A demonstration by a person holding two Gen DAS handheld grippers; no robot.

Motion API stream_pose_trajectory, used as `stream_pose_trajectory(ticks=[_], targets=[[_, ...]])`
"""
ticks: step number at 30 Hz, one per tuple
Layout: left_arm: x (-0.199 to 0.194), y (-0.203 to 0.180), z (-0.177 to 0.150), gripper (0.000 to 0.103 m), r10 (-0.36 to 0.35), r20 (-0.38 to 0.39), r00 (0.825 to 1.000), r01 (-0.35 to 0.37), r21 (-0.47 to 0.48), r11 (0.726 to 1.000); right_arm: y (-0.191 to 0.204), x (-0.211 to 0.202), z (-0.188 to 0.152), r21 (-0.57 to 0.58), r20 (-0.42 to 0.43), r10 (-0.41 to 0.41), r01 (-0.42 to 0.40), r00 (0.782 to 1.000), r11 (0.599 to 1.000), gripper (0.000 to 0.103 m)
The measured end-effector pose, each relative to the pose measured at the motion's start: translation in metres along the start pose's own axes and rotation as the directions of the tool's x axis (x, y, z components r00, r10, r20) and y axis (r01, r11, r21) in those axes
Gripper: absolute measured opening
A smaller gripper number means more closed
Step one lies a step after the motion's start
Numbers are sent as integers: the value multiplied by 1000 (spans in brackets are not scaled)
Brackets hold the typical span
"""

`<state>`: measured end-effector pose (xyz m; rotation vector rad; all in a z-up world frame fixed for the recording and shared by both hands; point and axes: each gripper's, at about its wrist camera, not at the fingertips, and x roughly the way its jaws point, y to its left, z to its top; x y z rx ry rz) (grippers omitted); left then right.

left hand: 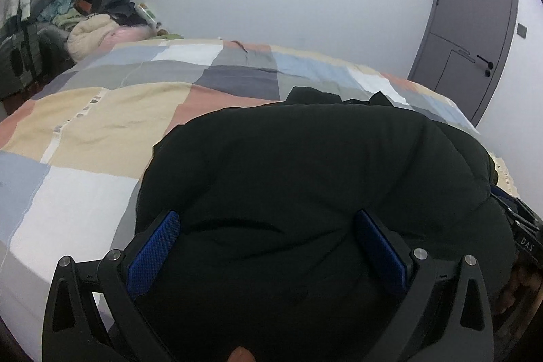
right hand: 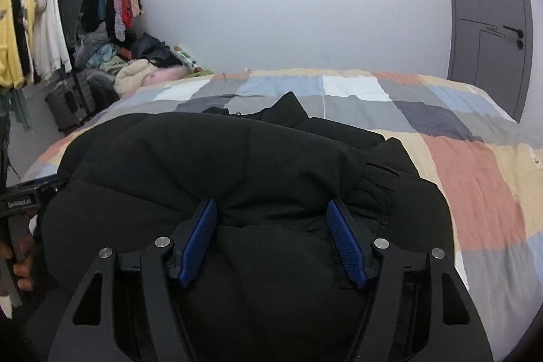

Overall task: Fold large clothes
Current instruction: 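Press and smooth the folded jacket with both grippers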

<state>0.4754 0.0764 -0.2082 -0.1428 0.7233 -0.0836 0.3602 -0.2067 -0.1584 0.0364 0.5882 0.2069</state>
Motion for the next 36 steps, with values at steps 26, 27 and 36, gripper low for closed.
stream_pose_trajectory(ticks=[26,27,36], targets=[[-50,1,14,103,31,-18,999,-32,-92,995,-1,-45,14,-14,-14,35,-36,999,999,71],[-60,0,18,103,29,-8,1000,-29,-96,995,1,-57,20,-15,0,36,-36,999,999,71],[-203,-20,49,103,-5,111,994,12,-62,998,32,-182,74,-34,160,50,-45,986,998,76]])
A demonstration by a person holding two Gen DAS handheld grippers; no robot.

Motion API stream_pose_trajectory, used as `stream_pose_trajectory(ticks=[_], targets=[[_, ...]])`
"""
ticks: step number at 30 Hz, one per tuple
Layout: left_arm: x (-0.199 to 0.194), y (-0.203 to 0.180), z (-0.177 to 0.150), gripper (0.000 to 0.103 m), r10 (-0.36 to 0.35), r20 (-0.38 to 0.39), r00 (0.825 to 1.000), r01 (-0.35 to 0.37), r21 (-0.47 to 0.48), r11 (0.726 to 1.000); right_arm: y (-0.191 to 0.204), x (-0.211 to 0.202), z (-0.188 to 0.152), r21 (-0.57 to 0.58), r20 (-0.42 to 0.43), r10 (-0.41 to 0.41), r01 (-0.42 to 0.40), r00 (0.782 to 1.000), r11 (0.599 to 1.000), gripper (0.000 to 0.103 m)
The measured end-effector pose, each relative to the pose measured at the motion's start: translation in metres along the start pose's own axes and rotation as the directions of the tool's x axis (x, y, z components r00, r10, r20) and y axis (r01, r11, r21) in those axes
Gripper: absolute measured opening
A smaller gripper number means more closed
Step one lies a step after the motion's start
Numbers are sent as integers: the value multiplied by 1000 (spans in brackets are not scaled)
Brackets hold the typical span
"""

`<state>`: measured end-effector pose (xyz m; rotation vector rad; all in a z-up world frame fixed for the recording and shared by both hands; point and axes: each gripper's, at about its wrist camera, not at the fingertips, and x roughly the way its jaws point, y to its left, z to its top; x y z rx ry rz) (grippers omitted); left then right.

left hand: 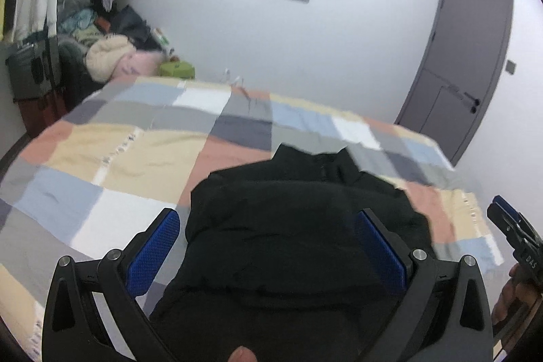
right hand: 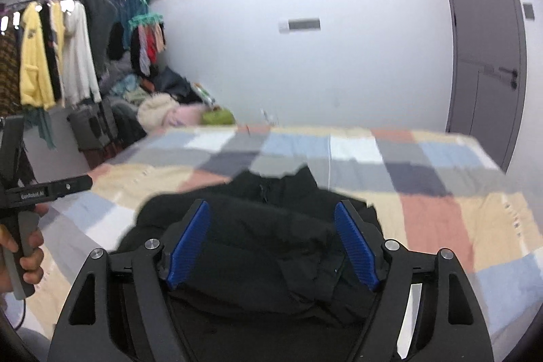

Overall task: Fold large clothes
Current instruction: 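Press and smooth the folded jacket with both grippers, then move both grippers to the hem edge of the black jacket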

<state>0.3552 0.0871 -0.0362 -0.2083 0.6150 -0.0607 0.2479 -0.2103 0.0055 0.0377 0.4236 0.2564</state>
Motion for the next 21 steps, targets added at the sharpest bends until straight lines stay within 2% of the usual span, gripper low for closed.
stream_pose_trajectory(ticks=[10,15,21], targets=[[-157,-2,7,103,-50,110,993,48,24,999,38,-124,43,-41,122,14,-9,992,999,79],[-223,25,-1,103,-78,137,987,80,-14,997,43,-176,55,-99,105,44,-34,993,995,79],[-280,78,-22,103,-29,132,991,36,-50,998,28,-230,55,-129,82,17,-6,997,992,79]])
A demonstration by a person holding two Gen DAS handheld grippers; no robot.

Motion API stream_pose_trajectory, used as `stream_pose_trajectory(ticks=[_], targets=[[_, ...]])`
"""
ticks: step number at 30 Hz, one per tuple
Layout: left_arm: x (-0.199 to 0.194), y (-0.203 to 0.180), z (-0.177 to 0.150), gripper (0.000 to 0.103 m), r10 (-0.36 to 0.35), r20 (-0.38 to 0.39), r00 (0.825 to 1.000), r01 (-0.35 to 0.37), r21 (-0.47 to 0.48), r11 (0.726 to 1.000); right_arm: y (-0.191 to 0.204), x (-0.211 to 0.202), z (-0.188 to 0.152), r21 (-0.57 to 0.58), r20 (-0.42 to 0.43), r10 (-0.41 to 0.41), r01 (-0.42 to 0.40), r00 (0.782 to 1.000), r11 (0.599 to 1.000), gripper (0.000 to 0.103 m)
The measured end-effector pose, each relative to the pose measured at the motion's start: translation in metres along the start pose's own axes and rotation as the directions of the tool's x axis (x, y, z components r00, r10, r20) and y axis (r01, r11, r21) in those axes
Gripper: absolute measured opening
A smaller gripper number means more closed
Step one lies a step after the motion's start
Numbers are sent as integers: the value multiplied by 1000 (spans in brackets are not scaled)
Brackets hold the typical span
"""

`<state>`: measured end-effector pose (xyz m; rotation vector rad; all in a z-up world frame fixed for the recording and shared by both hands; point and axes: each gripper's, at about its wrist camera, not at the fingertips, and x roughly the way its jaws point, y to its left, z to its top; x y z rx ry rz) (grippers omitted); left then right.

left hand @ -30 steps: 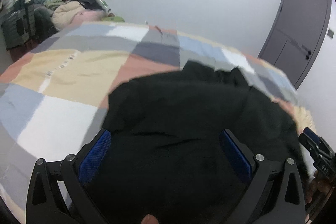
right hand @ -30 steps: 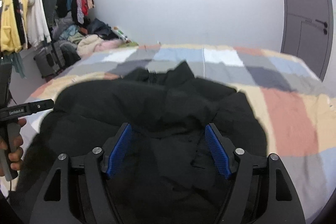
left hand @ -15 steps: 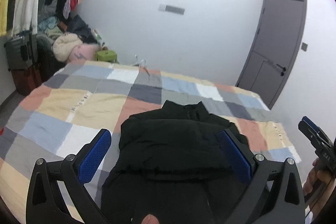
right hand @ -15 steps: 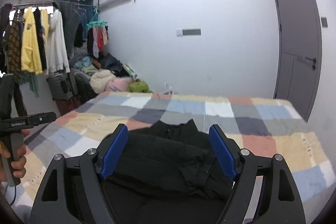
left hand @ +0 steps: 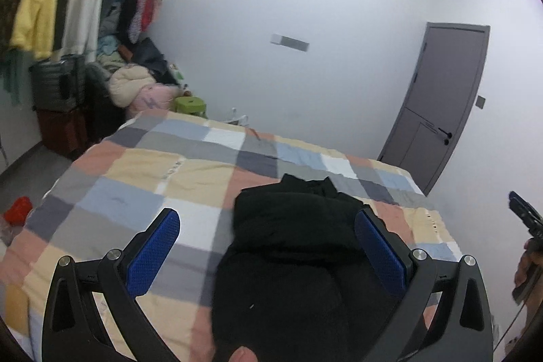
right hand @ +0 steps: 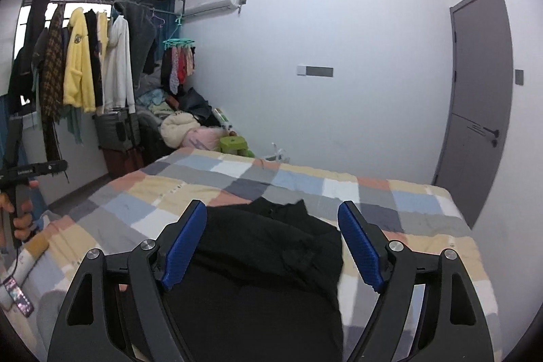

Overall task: Fold large clothes
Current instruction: 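Move both grippers to the hem edge of the black jacket, then grasp the jacket hem with both grippers and lift it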

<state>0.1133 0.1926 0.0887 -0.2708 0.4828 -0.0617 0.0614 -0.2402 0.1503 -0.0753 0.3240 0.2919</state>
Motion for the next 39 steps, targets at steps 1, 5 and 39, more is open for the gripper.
stream_pose_trajectory(ticks=[1,5,39], targets=[[-7,8,-3,103,0,-7,1000,0,-7,1000,-4,-9,-1,3,1,0,0,1000,1000,79],[-25,36,-17,103,25,-33,999,-25,-1,1000,-23,-42,-7,4,16,-5,5,1000,1000,80],[186,121,-306,102,-387,-432,815,170,-460,871,-136,86,-379,590,-450,242,83,860,803,84]])
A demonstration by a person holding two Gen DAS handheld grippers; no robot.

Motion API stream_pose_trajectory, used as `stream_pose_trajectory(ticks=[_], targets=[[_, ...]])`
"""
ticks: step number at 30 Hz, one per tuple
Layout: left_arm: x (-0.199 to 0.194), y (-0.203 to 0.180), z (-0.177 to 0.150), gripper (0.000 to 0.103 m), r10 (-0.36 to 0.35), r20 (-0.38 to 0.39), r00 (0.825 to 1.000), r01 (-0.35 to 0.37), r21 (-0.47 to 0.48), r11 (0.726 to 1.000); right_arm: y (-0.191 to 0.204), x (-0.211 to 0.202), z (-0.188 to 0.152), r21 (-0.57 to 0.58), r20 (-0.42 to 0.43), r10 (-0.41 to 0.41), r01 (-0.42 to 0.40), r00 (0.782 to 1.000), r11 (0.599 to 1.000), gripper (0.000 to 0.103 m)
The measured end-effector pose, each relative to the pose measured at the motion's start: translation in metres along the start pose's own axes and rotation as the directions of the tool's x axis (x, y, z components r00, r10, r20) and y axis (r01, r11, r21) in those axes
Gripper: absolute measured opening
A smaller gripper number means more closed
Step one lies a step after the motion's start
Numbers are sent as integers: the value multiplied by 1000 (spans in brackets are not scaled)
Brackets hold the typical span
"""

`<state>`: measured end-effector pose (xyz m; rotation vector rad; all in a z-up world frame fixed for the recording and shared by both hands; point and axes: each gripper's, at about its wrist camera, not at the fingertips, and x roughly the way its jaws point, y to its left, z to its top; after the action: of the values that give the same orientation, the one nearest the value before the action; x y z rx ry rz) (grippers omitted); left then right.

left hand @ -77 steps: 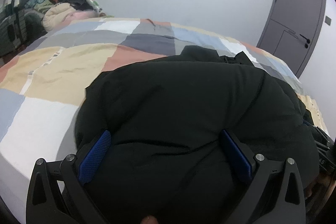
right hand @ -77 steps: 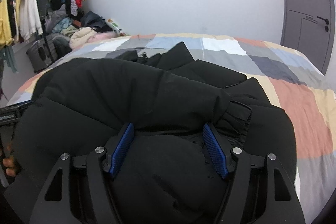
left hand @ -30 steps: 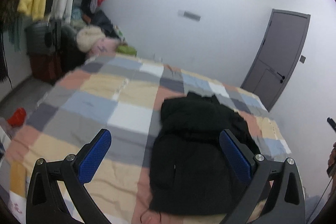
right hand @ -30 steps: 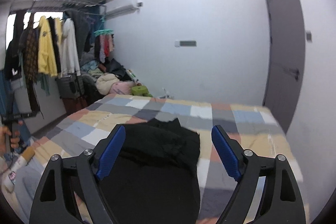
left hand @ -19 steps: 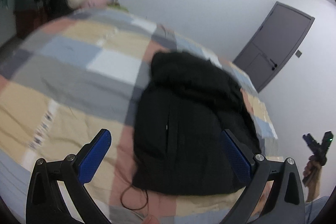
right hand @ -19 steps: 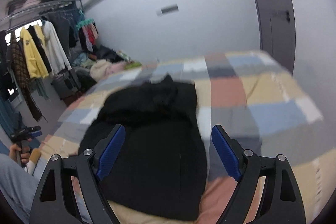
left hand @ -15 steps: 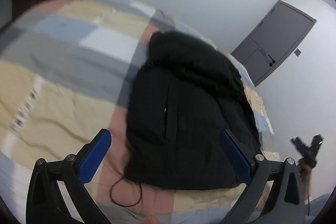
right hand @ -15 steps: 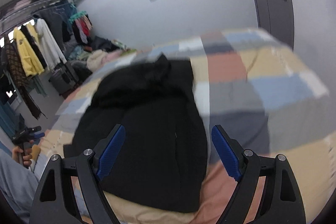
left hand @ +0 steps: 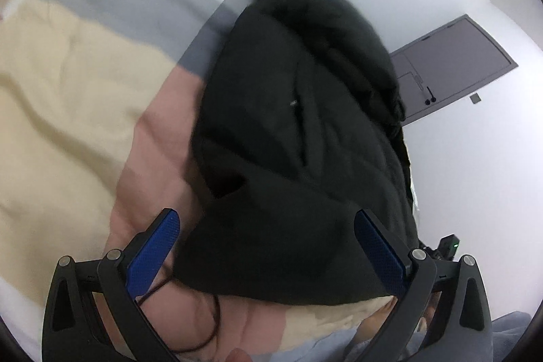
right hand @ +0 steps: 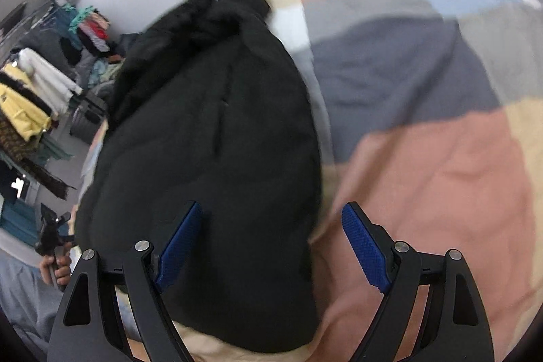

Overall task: Fold large clothes
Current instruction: 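Grasp the jacket hem with both grippers and lift it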

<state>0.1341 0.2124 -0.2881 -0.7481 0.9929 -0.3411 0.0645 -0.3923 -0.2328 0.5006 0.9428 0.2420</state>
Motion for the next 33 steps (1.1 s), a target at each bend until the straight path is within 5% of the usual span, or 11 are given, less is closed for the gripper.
stream_pose_trajectory(ticks=[9,14,20,28,33], targets=[[16,-1,1,100,-118,-30,993,117,-15,993,-7,13,-3,57,-49,126,-123,991,991,85],[3,-8,2,97,-264,10,964,264,-31,964,13,1,0,-1,-9,140,-140,990,990,86],[-4,-17,2,80,-244,5,970,244,16,970,30,-13,-4,-46,32,156,-154,987,987,86],[-26,-39,0,79,-312,11,950,310,94,946,63,-28,-8,-133,44,157,-150,987,980,86],[-4,-23,7,79,-238,2,971,238,44,970,57,-7,-3,-97,24,119,-116,993,988,86]])
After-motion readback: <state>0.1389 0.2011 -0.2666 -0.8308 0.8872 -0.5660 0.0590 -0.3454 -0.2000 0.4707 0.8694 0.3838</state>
